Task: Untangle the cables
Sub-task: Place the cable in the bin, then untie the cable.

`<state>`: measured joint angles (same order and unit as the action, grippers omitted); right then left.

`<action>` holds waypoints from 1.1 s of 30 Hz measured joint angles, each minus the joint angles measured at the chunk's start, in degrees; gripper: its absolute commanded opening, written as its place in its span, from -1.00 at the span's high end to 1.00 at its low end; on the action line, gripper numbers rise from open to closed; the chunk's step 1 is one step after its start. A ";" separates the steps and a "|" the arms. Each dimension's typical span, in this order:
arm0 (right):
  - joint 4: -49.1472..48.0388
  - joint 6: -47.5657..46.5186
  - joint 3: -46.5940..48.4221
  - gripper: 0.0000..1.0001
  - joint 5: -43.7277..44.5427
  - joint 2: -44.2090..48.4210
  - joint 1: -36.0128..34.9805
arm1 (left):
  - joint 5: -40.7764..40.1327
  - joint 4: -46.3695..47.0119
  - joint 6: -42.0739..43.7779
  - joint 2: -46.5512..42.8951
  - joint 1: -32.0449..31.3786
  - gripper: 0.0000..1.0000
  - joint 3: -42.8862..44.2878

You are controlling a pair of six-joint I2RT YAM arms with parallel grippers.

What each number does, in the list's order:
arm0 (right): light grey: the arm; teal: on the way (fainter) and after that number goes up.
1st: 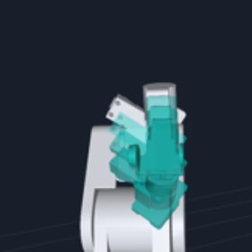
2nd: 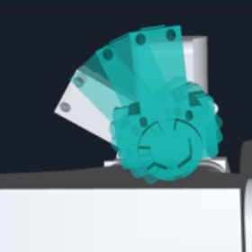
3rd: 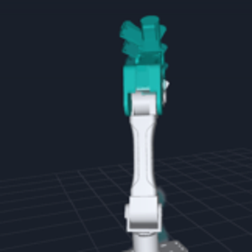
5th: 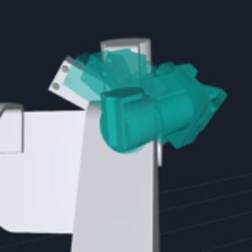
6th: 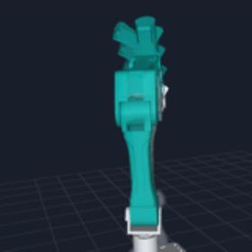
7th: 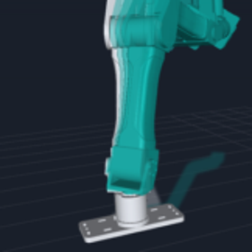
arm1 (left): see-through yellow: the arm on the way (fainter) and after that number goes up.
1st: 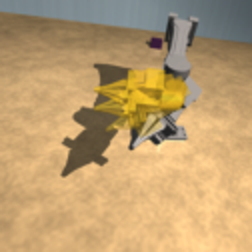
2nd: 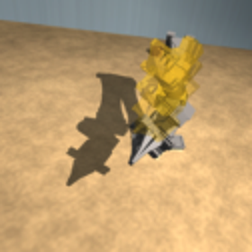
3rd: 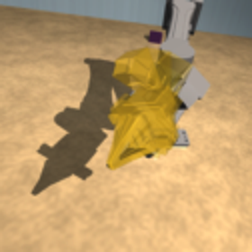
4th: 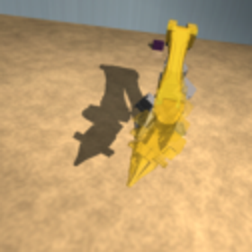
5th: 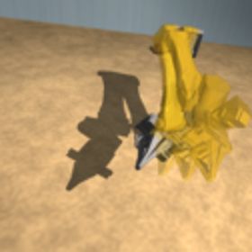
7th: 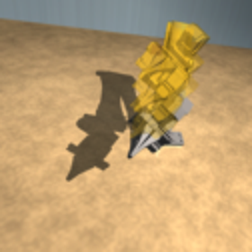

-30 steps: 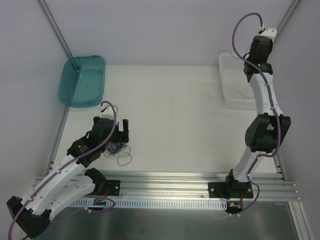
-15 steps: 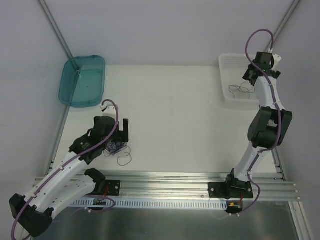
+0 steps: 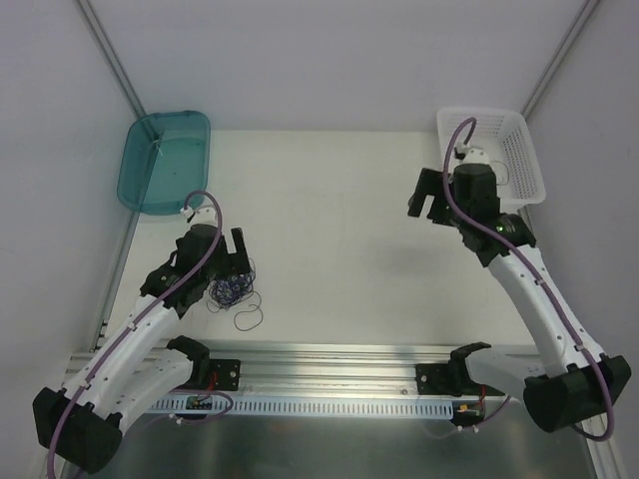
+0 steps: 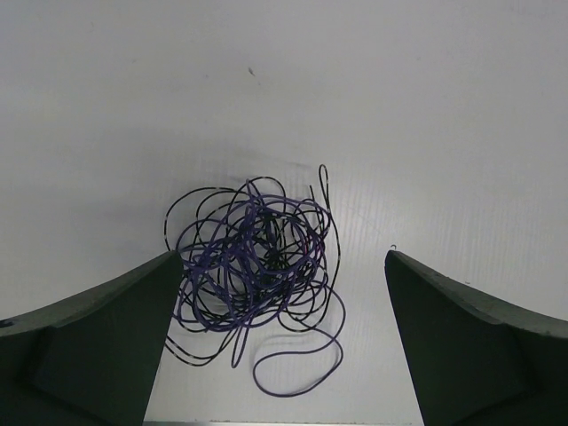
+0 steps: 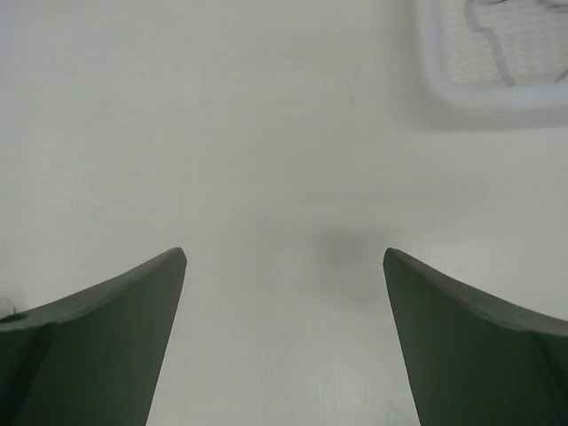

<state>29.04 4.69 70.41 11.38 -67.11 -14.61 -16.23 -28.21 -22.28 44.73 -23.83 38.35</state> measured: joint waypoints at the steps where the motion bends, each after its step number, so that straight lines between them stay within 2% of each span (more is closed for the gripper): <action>1: 0.35 0.55 -2.84 -0.96 -0.63 2.21 -3.21 | 0.20 0.24 -1.46 0.57 0.59 -0.98 -0.39; 9: -0.50 3.65 -21.66 -0.96 -4.70 9.03 -31.58 | 0.85 2.16 -13.84 9.16 1.05 -0.98 -7.91; 11: -1.62 4.42 -24.24 -0.96 -4.61 9.53 -36.57 | 0.98 2.84 -15.28 11.87 1.05 -0.98 -8.68; 15: -4.44 5.31 -26.14 -0.96 -2.01 8.66 -45.18 | 2.51 6.64 -15.58 18.80 1.05 -0.85 -8.39; 20: -7.82 5.90 -26.25 -0.97 1.60 7.78 -49.81 | 8.13 11.61 -9.55 31.28 -1.03 -0.62 -1.81; 25: -8.52 7.26 -29.14 -0.96 6.51 13.64 -50.21 | 14.49 16.98 0.83 41.72 -13.64 -0.50 9.16; 29: -6.88 8.31 -30.84 -0.96 11.23 21.66 -50.18 | 20.20 20.44 7.67 45.22 -24.30 -0.72 16.46; 33: -4.35 8.68 -30.88 -0.99 14.95 26.84 -50.21 | 21.53 21.57 8.44 44.09 -26.67 -0.98 18.27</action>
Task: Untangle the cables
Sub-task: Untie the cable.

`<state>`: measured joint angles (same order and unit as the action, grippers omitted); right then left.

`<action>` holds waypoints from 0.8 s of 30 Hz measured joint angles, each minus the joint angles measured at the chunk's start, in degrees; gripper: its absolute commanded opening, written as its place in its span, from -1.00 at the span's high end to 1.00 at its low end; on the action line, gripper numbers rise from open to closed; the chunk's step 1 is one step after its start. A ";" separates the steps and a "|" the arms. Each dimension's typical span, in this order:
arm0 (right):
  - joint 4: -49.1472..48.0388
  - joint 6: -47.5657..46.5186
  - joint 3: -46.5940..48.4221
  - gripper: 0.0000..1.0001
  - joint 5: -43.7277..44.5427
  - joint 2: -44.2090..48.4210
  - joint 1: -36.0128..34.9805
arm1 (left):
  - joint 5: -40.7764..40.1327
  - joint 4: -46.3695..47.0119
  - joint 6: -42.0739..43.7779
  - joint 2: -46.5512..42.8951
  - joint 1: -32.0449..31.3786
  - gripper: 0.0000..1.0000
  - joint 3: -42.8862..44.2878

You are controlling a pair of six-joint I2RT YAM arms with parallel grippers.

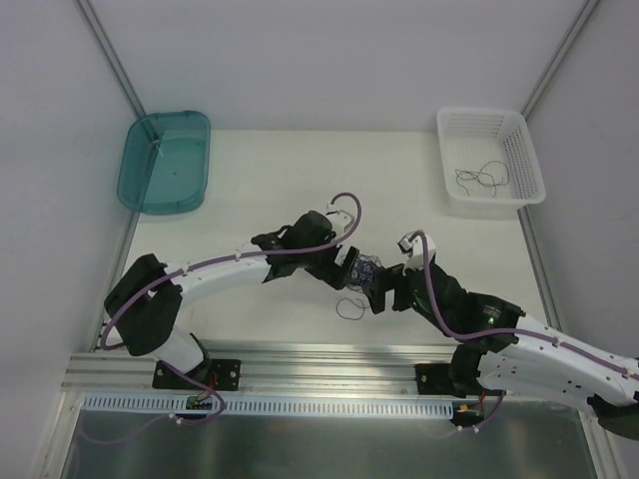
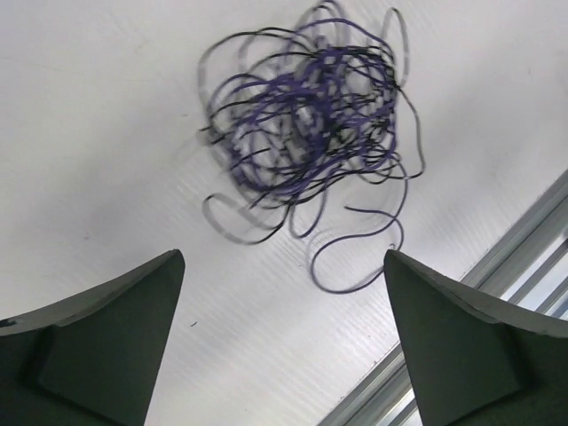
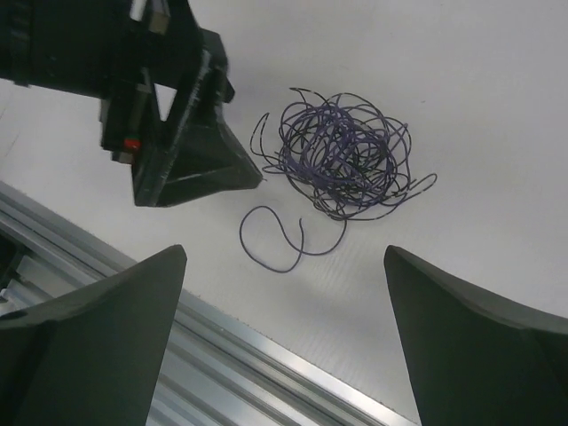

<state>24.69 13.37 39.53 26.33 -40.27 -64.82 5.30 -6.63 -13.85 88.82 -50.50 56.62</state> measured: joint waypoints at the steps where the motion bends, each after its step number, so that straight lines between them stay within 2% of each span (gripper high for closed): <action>1: 0.59 0.04 0.02 -0.99 0.83 0.24 0.00 | -0.48 -0.13 -0.39 -0.79 0.28 -0.98 -0.11; 4: 2.47 -0.13 0.04 -0.94 2.95 -1.07 0.02 | -3.43 -0.07 -3.32 -5.70 0.72 -0.98 -1.44; 7: 3.15 -1.29 0.15 -0.94 2.93 -4.02 2.03 | -6.91 0.31 -8.07 -14.73 0.83 -0.98 -5.42; 12: 3.45 -6.29 1.38 -0.94 -5.75 -11.61 16.83 | -8.81 0.98 -14.29 -25.57 0.83 -0.98 -12.59; 15: 2.93 -10.08 2.73 -0.93 -13.20 -17.27 24.87 | -8.68 1.70 -17.05 -27.78 0.83 -0.98 -17.40; 17: 2.10 -12.07 4.11 -0.94 -17.94 -21.86 27.80 | -8.20 2.23 -18.43 -27.96 0.83 -0.98 -20.35; 24: -3.13 -17.57 8.68 -0.94 -26.60 -40.02 29.22 | -5.40 6.16 -20.85 -27.98 0.83 -0.98 -26.51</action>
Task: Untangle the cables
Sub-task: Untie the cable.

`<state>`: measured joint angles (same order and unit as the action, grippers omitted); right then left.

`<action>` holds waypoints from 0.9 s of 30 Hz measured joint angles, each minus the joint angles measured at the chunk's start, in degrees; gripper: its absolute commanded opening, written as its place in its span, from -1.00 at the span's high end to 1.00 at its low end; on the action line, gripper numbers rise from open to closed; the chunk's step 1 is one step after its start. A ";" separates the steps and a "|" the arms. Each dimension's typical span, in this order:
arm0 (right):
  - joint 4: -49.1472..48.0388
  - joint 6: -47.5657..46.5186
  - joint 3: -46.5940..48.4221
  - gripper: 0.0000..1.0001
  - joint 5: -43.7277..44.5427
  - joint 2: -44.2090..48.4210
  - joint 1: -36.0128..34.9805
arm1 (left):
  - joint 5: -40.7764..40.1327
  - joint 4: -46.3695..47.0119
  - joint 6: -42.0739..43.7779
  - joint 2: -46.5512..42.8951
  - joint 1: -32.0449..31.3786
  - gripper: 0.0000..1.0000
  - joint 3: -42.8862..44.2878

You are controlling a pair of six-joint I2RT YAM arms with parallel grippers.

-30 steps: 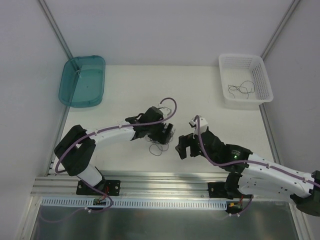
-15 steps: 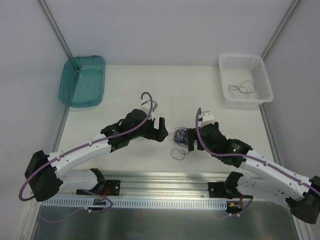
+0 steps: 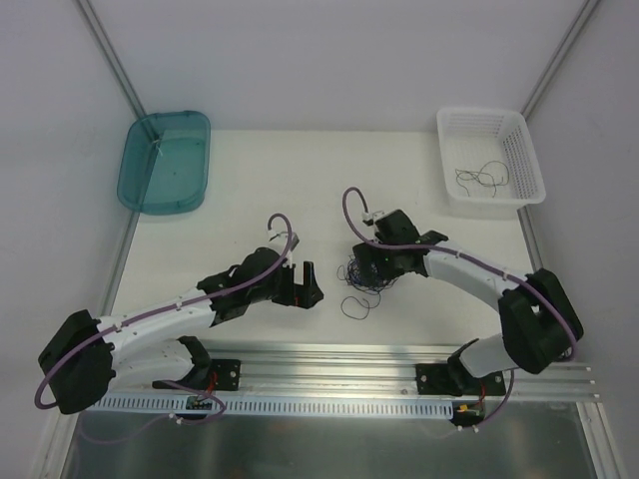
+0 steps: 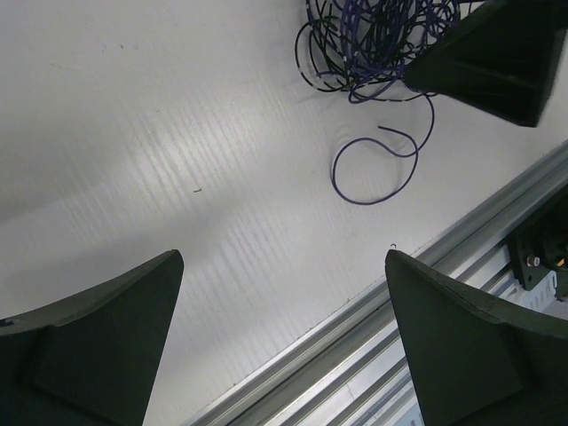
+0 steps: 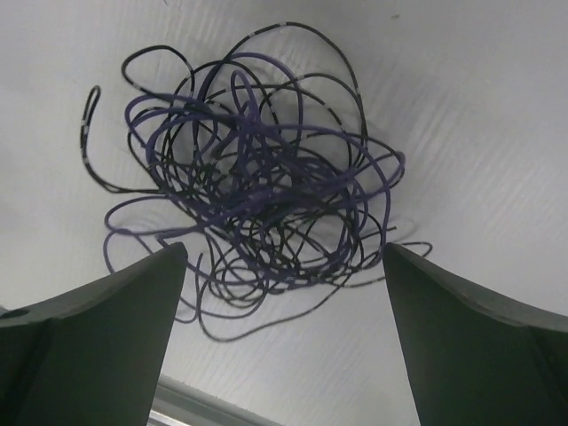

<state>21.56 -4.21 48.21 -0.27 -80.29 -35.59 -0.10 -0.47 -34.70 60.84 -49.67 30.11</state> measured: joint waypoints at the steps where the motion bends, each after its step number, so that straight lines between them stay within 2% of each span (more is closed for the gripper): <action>1: -0.24 -0.59 0.68 -0.95 -0.48 -2.45 0.00 | 0.17 0.59 -0.26 0.00 0.00 -0.98 -0.26; 3: -1.07 -1.25 1.86 -0.98 -1.09 -6.16 0.00 | 0.63 2.10 -0.63 0.04 0.00 -0.98 -0.70; 4: -1.60 -1.44 2.36 -0.88 -1.38 -7.87 0.00 | 1.03 2.84 -0.81 0.07 0.00 -0.98 -0.94; 5: -2.01 -1.51 2.80 -0.64 -1.57 -9.29 0.00 | 1.22 3.39 -0.98 0.24 0.00 -0.98 -1.05; 6: -2.19 -1.66 3.21 -0.50 -1.73 -10.43 0.00 | 1.51 3.87 -1.20 0.55 0.00 -0.98 -1.11; 9: -2.67 -0.61 3.54 0.47 -2.19 -11.34 0.00 | 1.79 5.77 -2.03 1.88 0.00 -0.98 -1.36; 10: -2.95 0.09 3.54 0.88 -2.21 -10.99 0.00 | 1.90 6.19 -2.19 2.38 -0.02 -0.98 -1.46; 11: -3.19 1.01 3.50 0.98 -2.21 -10.40 0.00 | 2.14 6.58 -2.25 2.89 -0.02 -0.98 -1.57; 19: -5.66 12.26 -2.71 0.99 -2.19 4.98 0.00 | 2.99 12.20 -3.15 5.90 -0.28 -0.98 -2.14; 27: -9.03 22.27 -11.21 0.99 -2.12 20.57 -0.24 | 3.15 19.26 -8.41 6.10 -0.76 -0.93 -4.39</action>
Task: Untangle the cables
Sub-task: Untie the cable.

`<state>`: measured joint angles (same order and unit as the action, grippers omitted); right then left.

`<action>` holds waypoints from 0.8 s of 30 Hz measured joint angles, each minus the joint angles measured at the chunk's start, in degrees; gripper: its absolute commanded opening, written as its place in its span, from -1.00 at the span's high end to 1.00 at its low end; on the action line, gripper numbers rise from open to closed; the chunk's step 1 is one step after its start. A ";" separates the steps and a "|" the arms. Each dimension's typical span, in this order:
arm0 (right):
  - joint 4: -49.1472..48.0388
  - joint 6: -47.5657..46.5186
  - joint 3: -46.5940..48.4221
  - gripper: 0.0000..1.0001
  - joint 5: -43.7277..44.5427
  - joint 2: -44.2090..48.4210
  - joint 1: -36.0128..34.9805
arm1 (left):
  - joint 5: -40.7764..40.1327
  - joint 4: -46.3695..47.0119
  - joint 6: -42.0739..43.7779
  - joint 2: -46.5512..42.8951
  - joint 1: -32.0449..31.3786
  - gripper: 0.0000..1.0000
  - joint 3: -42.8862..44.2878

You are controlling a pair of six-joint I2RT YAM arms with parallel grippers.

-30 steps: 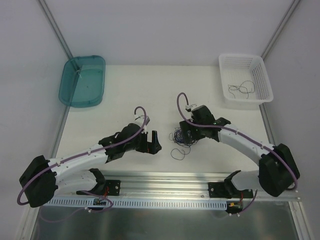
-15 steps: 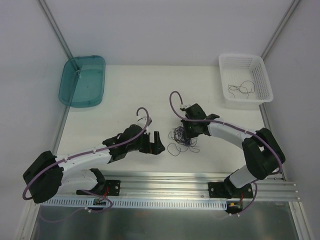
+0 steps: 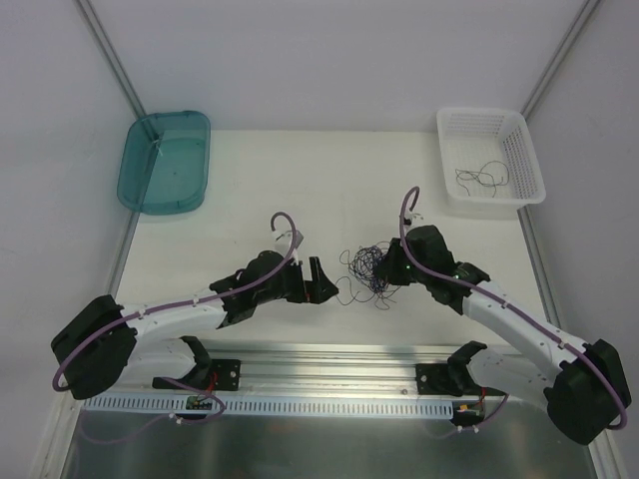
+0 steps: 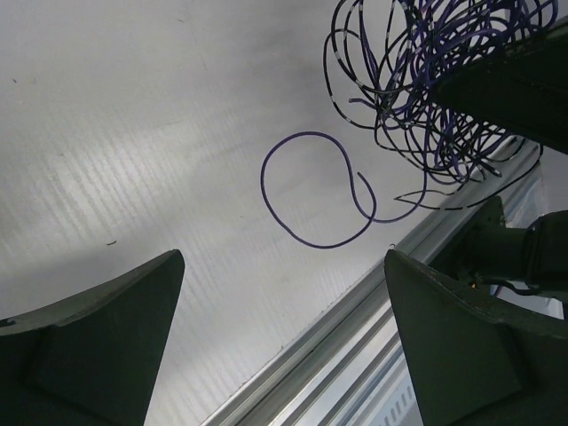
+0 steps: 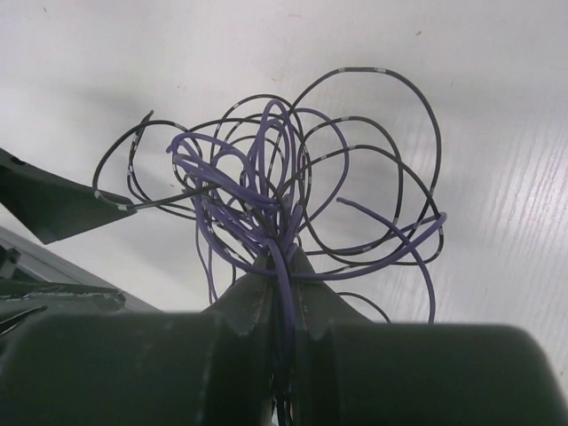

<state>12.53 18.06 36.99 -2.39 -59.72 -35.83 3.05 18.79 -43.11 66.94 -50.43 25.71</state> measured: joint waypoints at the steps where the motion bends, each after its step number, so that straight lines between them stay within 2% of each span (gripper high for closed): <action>1: -0.17 1.01 -0.72 0.99 0.02 1.18 0.00 | -0.02 0.74 -0.81 0.42 -0.24 -0.92 0.00; 13: -3.82 7.02 -4.57 0.99 0.20 7.96 -0.55 | 2.54 7.48 -8.20 10.10 -1.97 -0.67 0.52; 16: -4.31 7.45 -4.57 0.99 0.20 8.68 -0.61 | 2.95 8.79 -9.64 12.31 -2.47 -0.54 1.16; 17: -4.52 7.58 -4.57 0.99 0.17 8.92 -0.63 | 2.97 9.40 -10.25 12.90 -2.47 -0.40 1.25; 21: -5.57 8.37 -4.85 0.99 0.17 10.08 -0.74 | 3.08 11.30 -13.29 14.62 -2.47 -0.18 1.29; 24: -6.73 8.98 -5.53 0.99 0.17 10.82 -0.98 | 3.34 13.20 -15.56 15.89 -2.51 -0.15 1.42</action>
<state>5.80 27.05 31.46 -2.22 -48.90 -36.82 6.39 31.99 -58.67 82.83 -52.95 27.14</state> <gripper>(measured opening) 0.055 0.582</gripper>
